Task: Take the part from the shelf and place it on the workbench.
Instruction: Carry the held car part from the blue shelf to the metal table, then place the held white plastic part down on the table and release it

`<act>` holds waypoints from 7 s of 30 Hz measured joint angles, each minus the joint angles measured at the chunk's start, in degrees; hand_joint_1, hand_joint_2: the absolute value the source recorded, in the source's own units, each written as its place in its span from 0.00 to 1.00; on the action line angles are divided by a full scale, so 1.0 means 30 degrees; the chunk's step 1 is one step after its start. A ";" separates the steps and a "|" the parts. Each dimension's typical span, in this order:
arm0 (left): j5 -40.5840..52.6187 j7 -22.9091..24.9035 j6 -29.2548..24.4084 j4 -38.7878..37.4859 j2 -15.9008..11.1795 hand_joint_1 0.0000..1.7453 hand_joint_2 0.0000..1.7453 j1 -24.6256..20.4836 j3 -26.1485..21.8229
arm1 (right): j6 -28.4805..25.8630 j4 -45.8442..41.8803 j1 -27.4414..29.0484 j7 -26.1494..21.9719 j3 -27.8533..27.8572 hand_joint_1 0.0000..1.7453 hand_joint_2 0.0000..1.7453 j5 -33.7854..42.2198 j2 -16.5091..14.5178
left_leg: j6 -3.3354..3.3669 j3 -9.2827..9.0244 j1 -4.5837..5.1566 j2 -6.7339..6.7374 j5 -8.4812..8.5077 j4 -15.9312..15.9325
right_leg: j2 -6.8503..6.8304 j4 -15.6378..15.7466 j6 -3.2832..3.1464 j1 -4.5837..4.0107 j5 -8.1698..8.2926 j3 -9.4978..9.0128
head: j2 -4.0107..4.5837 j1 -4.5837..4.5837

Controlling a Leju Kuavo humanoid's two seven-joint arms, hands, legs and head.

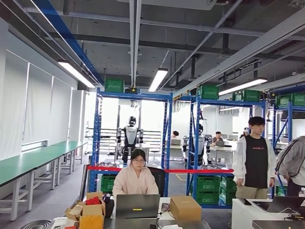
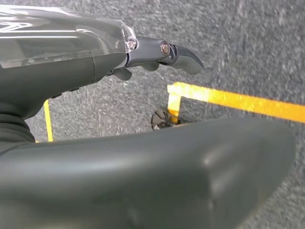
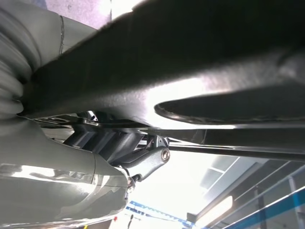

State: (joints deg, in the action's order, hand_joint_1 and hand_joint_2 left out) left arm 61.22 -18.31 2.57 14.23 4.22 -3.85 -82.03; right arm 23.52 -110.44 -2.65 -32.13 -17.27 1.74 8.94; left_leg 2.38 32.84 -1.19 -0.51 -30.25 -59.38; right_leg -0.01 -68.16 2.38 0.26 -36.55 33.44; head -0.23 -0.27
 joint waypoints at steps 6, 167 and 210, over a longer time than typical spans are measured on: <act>0.0000 -0.0005 -0.0002 0.0000 0.0007 0.00 1.00 0.0048 -0.0002 | -0.0002 0.0037 0.0033 -0.0005 -0.0091 1.00 1.00 0.0000 0.0005 | -0.0103 -0.1266 0.0035 -0.0065 -0.0925 0.0084 | 0.0007 0.1147 -0.0264 -0.0102 0.2635 0.1292 | 0.0011 0.0002; 0.2397 -0.1900 0.0985 -0.0051 0.0057 0.00 1.00 -0.0212 0.1490 | -0.9745 1.9799 -1.2176 0.8322 -0.1224 1.00 1.00 -2.3309 0.3947 | -0.0825 0.1363 0.0072 -0.0030 -0.0345 -0.1563 | -0.0050 0.3643 -0.0800 0.0074 0.3371 0.0386 | 0.0009 -0.0029; 0.2308 -0.2563 0.1423 -0.0058 -0.0166 0.00 0.00 -0.0060 0.1503 | -0.1810 1.5190 -1.0749 0.0751 -0.0978 0.00 0.00 -0.4362 0.7907 | -0.0414 0.0639 0.0056 -0.0010 0.0824 0.0023 | 0.0016 0.3371 -0.0246 -0.0052 0.2871 0.0072 | 0.0013 -0.0035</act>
State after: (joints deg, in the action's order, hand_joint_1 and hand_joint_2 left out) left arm 68.14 -26.00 6.84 14.05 3.73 -4.03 -77.52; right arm 18.09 -64.87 -34.90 -29.88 -20.21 -11.34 32.66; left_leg 1.14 34.76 -1.03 -0.54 -27.78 -59.31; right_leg 0.03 -58.05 1.64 0.10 -27.94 33.66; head -0.20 -0.37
